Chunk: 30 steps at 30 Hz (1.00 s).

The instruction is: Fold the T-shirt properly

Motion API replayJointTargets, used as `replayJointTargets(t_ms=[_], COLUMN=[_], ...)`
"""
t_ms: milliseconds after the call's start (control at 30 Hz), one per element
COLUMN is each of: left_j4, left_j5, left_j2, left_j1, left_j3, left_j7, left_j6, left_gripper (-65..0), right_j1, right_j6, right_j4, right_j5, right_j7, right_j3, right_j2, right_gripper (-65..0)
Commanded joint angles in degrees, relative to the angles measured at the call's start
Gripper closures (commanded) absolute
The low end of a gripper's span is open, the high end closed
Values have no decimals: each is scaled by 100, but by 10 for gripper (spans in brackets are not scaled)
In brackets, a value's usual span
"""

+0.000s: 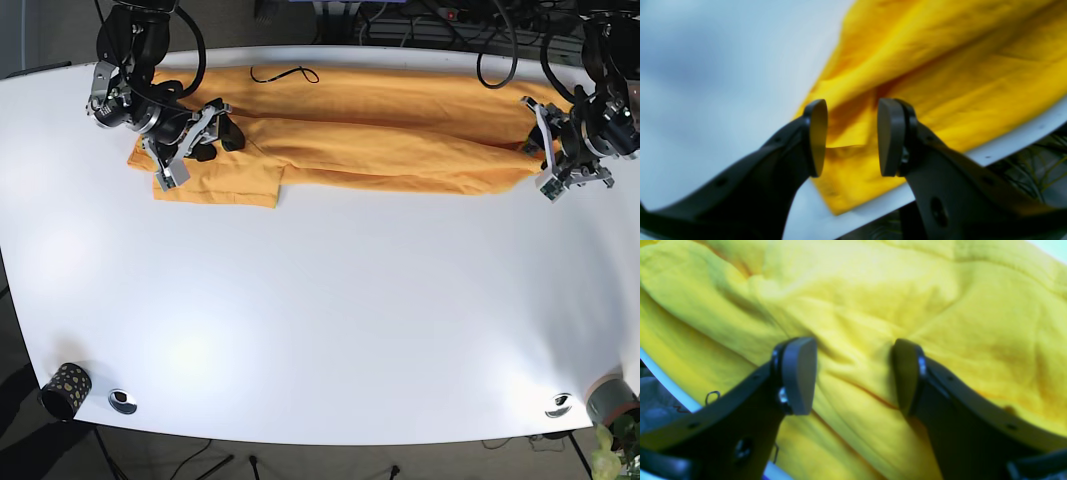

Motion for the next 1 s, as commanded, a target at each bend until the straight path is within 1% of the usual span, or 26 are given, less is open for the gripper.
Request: replayJointTargets(t_ms=[0,167,200,267,433,600,733,800,867,933,967], left_j4=[66,-444,-558,-866,-1429,-1508,-1569,-1692,-1886,-2070,-2132], left_j5=[263,843,896,1002,1011,1019,1019,1063,1353,1811,1969], left_j2=[-32,65,65,65,56,3,-278,-304,-304,-304,-287], left_j1=[-6,-6,-14,-76,-137,-489,-744,-920,-1184,-1483,-1588], left_j3=[-35,-26,-26,-26,-26,-61,-96,-105,-105,-105,-105], left_j7=[-49,-93,-137,-392,-734,-743,-752,-752,-752,-752,-770], left_j6=[7,7,7,7,7,7,7,7,7,7,7], left_gripper=[-232,-232,-232,-232,-232,-231,-231,-231,-231,-231,-231], right_j1=[47,47,47,56,56,47,20,12,12,3,3], right_j6=[30,30,30,30,30,30,30,30,30,30,30], right_j4=[69,69,69,69,60,60,60,60,60,60,60], right_j5=[1,1,1,1,1,1,1,1,1,1,1], right_j7=[-13,-13,-13,-4,-4,-4,-4,-4,-4,-4,-4], right_j3=[28,28,28,28,20,20,20,20,20,20,20], right_j2=[56,47,39,30,30,30,30,30,30,30,39], right_gripper=[-355,-355,-355,-355,-355,-355,-355,-355,-355,-355,-355])
